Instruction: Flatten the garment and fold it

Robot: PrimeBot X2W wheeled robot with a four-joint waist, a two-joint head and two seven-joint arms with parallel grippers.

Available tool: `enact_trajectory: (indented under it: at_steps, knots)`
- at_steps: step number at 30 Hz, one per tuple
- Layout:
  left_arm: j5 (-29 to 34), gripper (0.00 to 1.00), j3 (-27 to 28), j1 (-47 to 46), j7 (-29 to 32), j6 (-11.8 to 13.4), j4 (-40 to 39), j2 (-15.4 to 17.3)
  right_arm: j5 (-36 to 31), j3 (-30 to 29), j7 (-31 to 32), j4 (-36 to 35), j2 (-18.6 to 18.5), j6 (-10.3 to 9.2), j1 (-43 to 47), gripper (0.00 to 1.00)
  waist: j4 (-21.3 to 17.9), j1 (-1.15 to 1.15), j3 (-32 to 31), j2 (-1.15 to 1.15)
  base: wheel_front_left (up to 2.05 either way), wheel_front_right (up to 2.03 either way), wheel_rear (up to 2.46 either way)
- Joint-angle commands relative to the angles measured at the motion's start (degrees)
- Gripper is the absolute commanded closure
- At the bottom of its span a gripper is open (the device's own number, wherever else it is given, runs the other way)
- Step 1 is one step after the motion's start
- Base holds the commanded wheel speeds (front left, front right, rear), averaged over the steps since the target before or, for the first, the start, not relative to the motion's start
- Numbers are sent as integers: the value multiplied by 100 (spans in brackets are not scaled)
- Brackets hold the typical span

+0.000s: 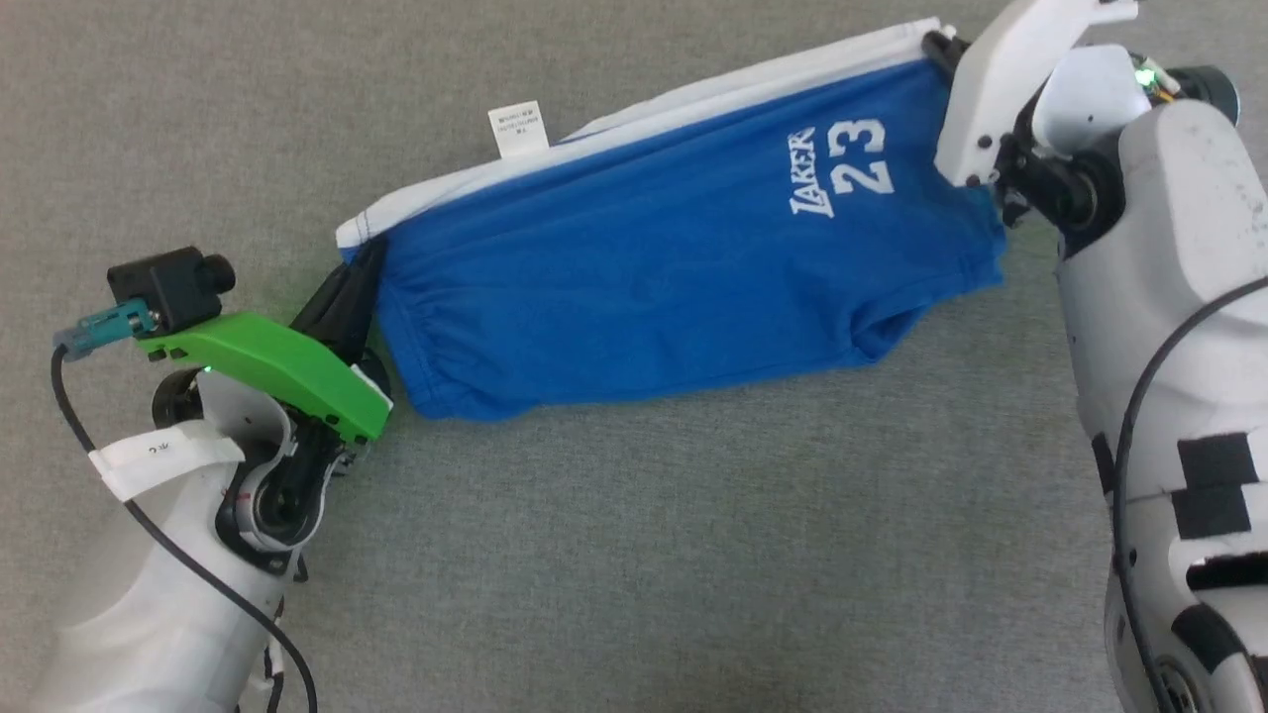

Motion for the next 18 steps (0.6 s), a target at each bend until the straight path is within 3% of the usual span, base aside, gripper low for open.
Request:
enact_trajectory:
  at_steps: [1,6,7,8,9,10,18]
  knots:
    - [-48,100,16,-90,-28,-19,70,23,-98,3,-51,95,-60,-12,-155,100,87,0,137,0,0,0,0]
    - [-63,100,-8,-135,-59,-101,136,-30,-181,117,-171,412,-60,-12,-321,100,113,0,181,0,0,0,0]
    - [-71,92,-7,-142,-67,-116,147,-38,-164,156,-213,466,-60,-12,-349,100,116,0,179,0,0,0,0]
    - [-77,70,-8,-147,-68,-124,154,-43,-131,187,-258,501,-60,-12,-373,84,121,0,176,0,0,0,0]
    - [-89,14,-10,-150,-63,-138,159,-48,-83,232,-329,540,-60,-12,-392,41,125,0,156,0,0,0,0]
    - [-99,0,2,-152,-75,-141,160,-51,-62,256,-386,573,-60,-12,-405,0,124,0,136,0,0,0,0]
    - [158,0,73,-57,-379,27,-17,120,-63,327,-1061,642,-60,-12,-401,0,45,0,-426,0,0,0,0]
